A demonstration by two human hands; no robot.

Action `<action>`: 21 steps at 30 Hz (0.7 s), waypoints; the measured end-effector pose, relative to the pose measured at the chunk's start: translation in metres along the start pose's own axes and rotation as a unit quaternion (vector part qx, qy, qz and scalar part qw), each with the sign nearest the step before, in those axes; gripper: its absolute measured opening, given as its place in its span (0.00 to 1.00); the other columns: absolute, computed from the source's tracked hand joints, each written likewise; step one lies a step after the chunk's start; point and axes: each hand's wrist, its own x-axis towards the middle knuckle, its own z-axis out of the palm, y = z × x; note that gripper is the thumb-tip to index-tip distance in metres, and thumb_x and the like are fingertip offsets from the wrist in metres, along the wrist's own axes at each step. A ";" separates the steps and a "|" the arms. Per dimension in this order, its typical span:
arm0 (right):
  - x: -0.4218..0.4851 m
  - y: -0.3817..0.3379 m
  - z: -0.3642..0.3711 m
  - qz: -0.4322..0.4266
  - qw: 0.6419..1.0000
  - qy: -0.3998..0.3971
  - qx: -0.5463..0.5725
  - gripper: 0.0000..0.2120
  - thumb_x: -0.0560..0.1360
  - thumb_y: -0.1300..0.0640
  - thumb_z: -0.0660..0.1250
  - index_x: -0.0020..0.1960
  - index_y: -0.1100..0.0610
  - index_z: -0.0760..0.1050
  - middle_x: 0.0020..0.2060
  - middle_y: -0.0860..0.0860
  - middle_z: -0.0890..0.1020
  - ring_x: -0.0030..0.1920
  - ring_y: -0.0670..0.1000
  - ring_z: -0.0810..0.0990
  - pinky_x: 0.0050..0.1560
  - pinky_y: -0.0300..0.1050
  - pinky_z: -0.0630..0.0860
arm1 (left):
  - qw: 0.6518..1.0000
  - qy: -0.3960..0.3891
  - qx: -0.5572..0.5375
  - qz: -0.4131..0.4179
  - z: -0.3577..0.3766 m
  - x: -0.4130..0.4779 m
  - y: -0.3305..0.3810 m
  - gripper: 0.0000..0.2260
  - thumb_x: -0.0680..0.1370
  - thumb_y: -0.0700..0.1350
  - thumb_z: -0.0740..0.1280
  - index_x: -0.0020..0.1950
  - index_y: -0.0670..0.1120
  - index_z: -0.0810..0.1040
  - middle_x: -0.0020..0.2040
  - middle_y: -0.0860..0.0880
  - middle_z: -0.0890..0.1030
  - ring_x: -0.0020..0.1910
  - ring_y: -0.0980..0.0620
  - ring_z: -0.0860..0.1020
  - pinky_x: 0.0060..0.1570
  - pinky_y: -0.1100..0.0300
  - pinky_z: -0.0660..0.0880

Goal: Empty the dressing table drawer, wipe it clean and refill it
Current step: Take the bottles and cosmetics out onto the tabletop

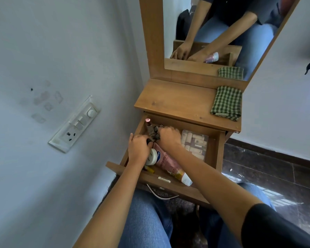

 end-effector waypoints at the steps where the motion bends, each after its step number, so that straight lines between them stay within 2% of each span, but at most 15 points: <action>1: 0.000 0.003 0.001 0.007 0.999 0.013 0.036 0.11 0.75 0.59 0.64 0.57 0.56 0.74 0.52 0.56 0.81 0.56 0.58 0.76 0.54 0.51 0.71 | 0.999 0.006 -0.035 -0.003 -0.002 -0.001 0.000 0.05 0.76 0.45 0.67 0.50 0.47 0.81 0.47 0.49 0.83 0.50 0.51 0.78 0.72 0.53 0.55; 3: -0.003 0.010 0.000 0.024 0.985 0.045 0.163 0.12 0.74 0.54 0.68 0.56 0.56 0.75 0.49 0.55 0.81 0.53 0.56 0.77 0.51 0.50 0.74 | 0.991 0.034 -0.127 -0.021 -0.010 -0.003 -0.001 0.06 0.76 0.44 0.68 0.51 0.46 0.81 0.46 0.49 0.83 0.47 0.51 0.79 0.65 0.52 0.68; 4: -0.006 0.013 -0.002 0.029 0.968 0.064 0.242 0.14 0.73 0.54 0.69 0.56 0.56 0.75 0.49 0.54 0.81 0.51 0.54 0.77 0.50 0.49 0.75 | 0.983 0.051 -0.174 -0.036 -0.016 -0.003 -0.001 0.07 0.76 0.44 0.68 0.52 0.46 0.81 0.45 0.49 0.82 0.46 0.51 0.79 0.57 0.55 0.74; 5: -0.011 0.014 -0.008 0.029 0.945 0.083 0.314 0.14 0.73 0.54 0.70 0.57 0.56 0.75 0.49 0.52 0.81 0.49 0.51 0.77 0.49 0.46 0.76 | 0.971 0.068 -0.222 -0.050 -0.023 -0.004 0.000 0.07 0.76 0.45 0.68 0.53 0.47 0.80 0.46 0.49 0.82 0.46 0.52 0.79 0.50 0.58 0.76; 6: -0.016 0.015 -0.015 0.021 0.924 0.104 0.368 0.14 0.73 0.55 0.70 0.57 0.56 0.74 0.48 0.50 0.80 0.48 0.49 0.78 0.48 0.42 0.76 | 0.958 0.087 -0.267 -0.058 -0.029 -0.003 0.000 0.06 0.76 0.45 0.68 0.53 0.48 0.79 0.46 0.50 0.81 0.47 0.53 0.79 0.47 0.60 0.76; 8: -0.023 0.017 -0.033 -0.003 0.894 0.147 0.423 0.11 0.74 0.56 0.69 0.55 0.55 0.74 0.47 0.48 0.80 0.46 0.45 0.78 0.45 0.36 0.74 | 0.934 0.134 -0.326 -0.055 -0.043 0.001 0.005 0.07 0.76 0.44 0.68 0.53 0.49 0.76 0.47 0.52 0.81 0.47 0.57 0.79 0.47 0.64 0.75; 12: -0.004 0.021 -0.067 -0.021 0.849 0.194 0.490 0.07 0.76 0.58 0.67 0.52 0.58 0.72 0.46 0.48 0.80 0.46 0.43 0.79 0.42 0.30 0.74 | 0.907 0.195 -0.371 -0.034 -0.066 0.032 0.024 0.07 0.77 0.41 0.68 0.53 0.45 0.74 0.45 0.53 0.80 0.41 0.67 0.77 0.43 0.74 0.72; 14: 0.019 0.024 -0.075 -0.021 0.850 0.209 0.484 0.07 0.76 0.59 0.67 0.52 0.58 0.72 0.47 0.50 0.80 0.47 0.45 0.79 0.43 0.31 0.74 | 0.907 0.199 -0.370 -0.023 -0.069 0.056 0.035 0.07 0.77 0.39 0.67 0.54 0.42 0.74 0.46 0.52 0.79 0.41 0.68 0.77 0.44 0.75 0.71; 16: 0.043 0.027 -0.077 -0.023 0.864 0.204 0.460 0.07 0.75 0.61 0.67 0.52 0.57 0.72 0.48 0.51 0.80 0.48 0.48 0.80 0.45 0.36 0.75 | 0.915 0.181 -0.361 -0.017 -0.064 0.081 0.040 0.09 0.76 0.36 0.66 0.56 0.41 0.75 0.47 0.51 0.79 0.42 0.64 0.77 0.45 0.75 0.71; 19: 0.071 0.034 -0.072 -0.005 0.892 0.191 0.410 0.09 0.75 0.62 0.66 0.54 0.58 0.72 0.50 0.53 0.79 0.49 0.52 0.78 0.49 0.43 0.74 | 0.933 0.146 -0.330 -0.006 -0.051 0.116 0.045 0.10 0.78 0.38 0.64 0.58 0.43 0.76 0.47 0.51 0.80 0.45 0.54 0.79 0.47 0.65 0.74; 21: 0.084 0.038 -0.067 -0.001 0.897 0.194 0.396 0.09 0.75 0.62 0.66 0.54 0.58 0.72 0.50 0.54 0.78 0.50 0.53 0.77 0.52 0.49 0.75 | 0.941 0.138 -0.309 -0.016 -0.042 0.133 0.047 0.09 0.78 0.39 0.64 0.58 0.43 0.77 0.46 0.52 0.79 0.46 0.53 0.78 0.45 0.68 0.70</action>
